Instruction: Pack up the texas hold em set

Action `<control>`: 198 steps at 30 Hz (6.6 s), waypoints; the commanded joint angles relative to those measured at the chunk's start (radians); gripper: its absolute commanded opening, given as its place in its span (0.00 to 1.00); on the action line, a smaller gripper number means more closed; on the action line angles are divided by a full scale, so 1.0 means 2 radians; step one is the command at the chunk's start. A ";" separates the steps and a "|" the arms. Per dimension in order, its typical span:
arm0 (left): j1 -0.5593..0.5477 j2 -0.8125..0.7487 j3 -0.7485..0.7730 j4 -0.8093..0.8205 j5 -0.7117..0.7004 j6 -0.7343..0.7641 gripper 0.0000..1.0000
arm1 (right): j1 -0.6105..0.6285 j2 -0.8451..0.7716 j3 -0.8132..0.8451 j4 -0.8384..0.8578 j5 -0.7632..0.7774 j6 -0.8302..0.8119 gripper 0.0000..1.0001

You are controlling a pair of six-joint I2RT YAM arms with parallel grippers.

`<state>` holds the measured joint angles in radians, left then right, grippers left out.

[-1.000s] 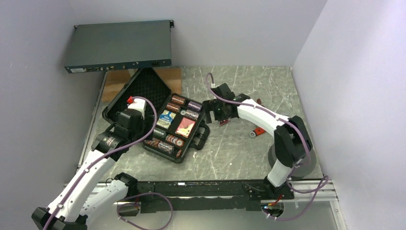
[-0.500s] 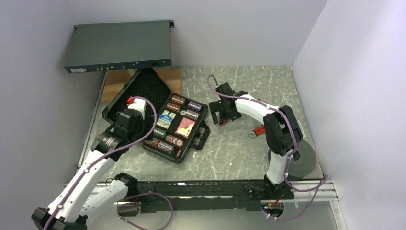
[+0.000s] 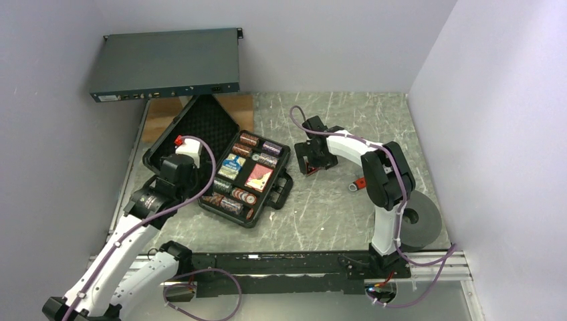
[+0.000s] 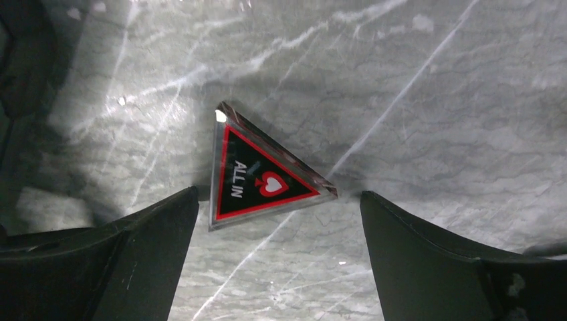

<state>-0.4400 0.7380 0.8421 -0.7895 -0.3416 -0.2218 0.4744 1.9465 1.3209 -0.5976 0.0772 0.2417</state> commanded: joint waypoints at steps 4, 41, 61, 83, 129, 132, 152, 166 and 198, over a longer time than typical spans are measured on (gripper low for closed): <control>0.007 0.005 0.009 0.015 0.003 0.006 1.00 | -0.001 0.019 0.035 0.008 0.005 -0.005 0.86; 0.011 0.018 0.011 0.016 0.011 0.009 0.98 | -0.001 0.013 0.024 0.003 0.016 0.016 0.76; 0.012 0.018 0.011 0.016 0.012 0.010 0.97 | -0.001 0.001 0.027 -0.007 0.016 0.018 0.46; 0.013 0.018 0.010 0.016 0.011 0.009 0.97 | -0.001 -0.084 -0.008 -0.006 0.004 0.049 0.00; 0.013 0.009 0.011 0.014 0.010 0.007 0.97 | 0.116 -0.184 0.073 -0.141 0.032 0.412 0.00; 0.013 0.011 0.011 0.014 0.012 0.008 0.97 | 0.127 -0.172 0.077 -0.149 0.040 0.447 0.00; 0.013 0.003 0.011 0.012 0.012 0.006 0.97 | 0.194 -0.036 0.190 -0.168 0.044 0.507 0.00; 0.013 0.004 0.010 0.011 0.011 0.005 0.97 | 0.210 0.054 0.256 -0.184 0.046 0.477 0.00; 0.013 0.001 0.009 0.012 0.011 0.005 0.97 | 0.211 0.053 0.240 -0.113 0.008 0.418 0.91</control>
<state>-0.4191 0.7540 0.8421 -0.7834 -0.3267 -0.2214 0.8936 2.0850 1.7870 -0.8696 0.1043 1.1122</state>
